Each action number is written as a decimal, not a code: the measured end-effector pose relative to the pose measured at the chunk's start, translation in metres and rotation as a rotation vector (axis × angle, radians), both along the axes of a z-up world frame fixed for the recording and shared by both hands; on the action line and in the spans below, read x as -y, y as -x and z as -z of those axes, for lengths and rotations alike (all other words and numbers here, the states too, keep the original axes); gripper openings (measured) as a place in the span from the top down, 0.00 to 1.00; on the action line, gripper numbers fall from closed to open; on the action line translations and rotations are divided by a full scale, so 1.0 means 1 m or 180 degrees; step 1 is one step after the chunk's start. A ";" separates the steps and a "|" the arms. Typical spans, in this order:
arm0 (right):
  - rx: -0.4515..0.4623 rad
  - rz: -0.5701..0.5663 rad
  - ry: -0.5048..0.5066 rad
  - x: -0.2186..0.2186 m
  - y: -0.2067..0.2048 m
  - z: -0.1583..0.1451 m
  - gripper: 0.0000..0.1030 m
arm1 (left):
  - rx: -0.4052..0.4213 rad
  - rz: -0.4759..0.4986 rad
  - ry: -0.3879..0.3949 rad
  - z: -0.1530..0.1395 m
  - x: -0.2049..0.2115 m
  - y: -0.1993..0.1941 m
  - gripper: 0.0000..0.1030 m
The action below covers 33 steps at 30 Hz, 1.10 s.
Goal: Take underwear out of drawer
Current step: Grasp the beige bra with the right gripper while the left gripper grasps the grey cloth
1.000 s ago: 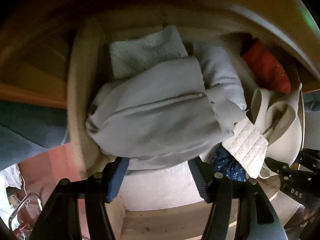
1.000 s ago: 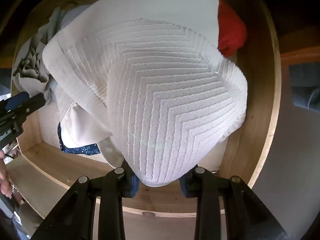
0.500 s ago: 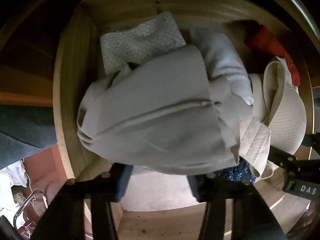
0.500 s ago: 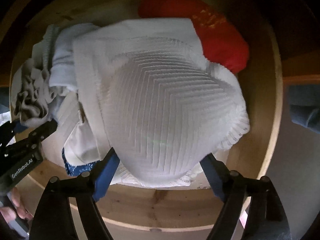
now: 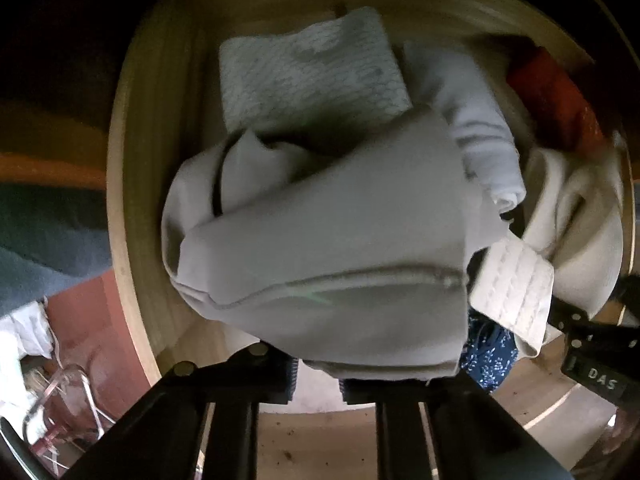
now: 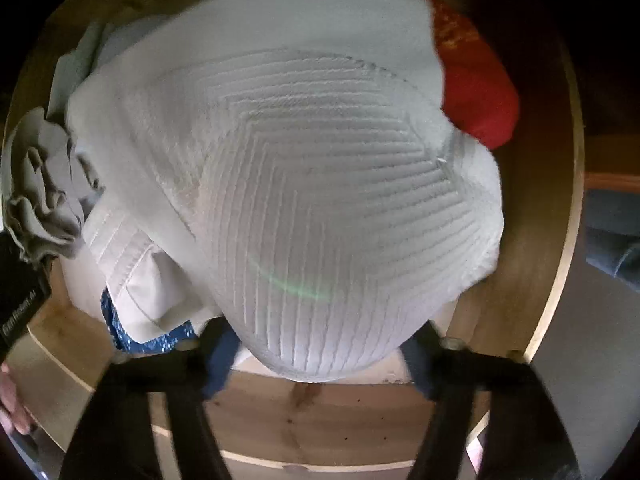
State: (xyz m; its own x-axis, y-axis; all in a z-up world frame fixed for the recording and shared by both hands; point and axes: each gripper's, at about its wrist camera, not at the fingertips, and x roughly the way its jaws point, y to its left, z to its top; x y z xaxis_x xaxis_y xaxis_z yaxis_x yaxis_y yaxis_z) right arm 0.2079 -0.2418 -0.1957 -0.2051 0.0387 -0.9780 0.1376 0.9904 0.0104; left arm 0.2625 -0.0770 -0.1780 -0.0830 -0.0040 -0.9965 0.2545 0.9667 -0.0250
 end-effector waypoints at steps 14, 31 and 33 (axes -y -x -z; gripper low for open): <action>-0.0124 0.0030 -0.0176 -0.002 0.017 0.000 0.68 | -0.0252 -0.0146 0.0135 -0.004 -0.008 0.015 0.89; -0.0020 -0.0023 -0.0057 0.015 -0.003 -0.027 0.27 | -0.0208 -0.0221 0.0252 -0.012 -0.035 0.028 0.65; -0.0029 -0.0017 -0.0040 0.014 -0.006 -0.028 0.26 | -0.0130 -0.0212 0.0228 -0.020 -0.035 0.034 0.63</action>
State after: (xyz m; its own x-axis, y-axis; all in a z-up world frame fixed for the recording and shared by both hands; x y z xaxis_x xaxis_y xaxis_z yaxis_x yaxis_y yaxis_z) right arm 0.2136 -0.2560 -0.1679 -0.2144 0.0499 -0.9755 0.1325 0.9910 0.0216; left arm 0.2287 -0.0423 -0.1580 -0.1208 -0.0819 -0.9893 0.1872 0.9768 -0.1037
